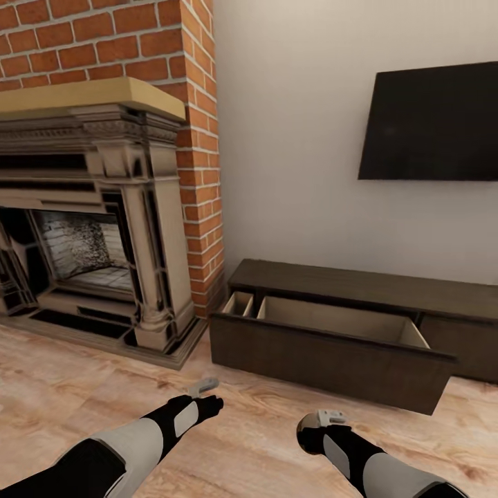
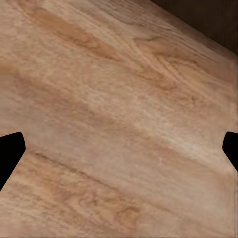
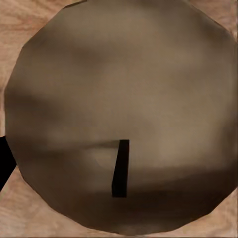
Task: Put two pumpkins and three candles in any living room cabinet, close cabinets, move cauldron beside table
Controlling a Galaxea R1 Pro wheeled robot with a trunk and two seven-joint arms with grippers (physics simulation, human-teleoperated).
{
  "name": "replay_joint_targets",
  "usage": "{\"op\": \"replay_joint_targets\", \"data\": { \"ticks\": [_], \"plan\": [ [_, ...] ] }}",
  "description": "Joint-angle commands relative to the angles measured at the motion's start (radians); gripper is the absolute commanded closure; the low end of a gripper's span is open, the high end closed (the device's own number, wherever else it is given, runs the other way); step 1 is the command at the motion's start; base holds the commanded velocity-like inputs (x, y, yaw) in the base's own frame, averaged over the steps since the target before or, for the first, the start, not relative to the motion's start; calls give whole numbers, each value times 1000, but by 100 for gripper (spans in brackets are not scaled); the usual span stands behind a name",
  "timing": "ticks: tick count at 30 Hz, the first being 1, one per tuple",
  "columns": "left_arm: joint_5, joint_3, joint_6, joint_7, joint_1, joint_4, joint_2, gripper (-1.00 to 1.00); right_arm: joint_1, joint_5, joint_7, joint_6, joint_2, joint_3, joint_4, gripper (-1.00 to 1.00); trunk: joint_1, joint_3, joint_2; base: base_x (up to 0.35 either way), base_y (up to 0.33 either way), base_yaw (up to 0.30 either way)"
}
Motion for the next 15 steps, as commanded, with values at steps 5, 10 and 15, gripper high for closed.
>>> {"op": "replay_joint_targets", "data": {
  "ticks": [5,10,15],
  "plan": [
    [9,-8,5,6,-1,-2,0,-100,0,-9,-6,5,0,9,-3,100,0,-1,0,148,-310,-292],
    [9,-8,5,5,-1,-2,-1,-100,0,-9,-6,5,0,9,-3,100,0,-1,0,128,-318,-272],
    [8,-9,5,5,0,-2,-1,-100,0,-9,-6,5,0,10,-3,100,0,-1,0,118,-321,-105]
  ]
}}
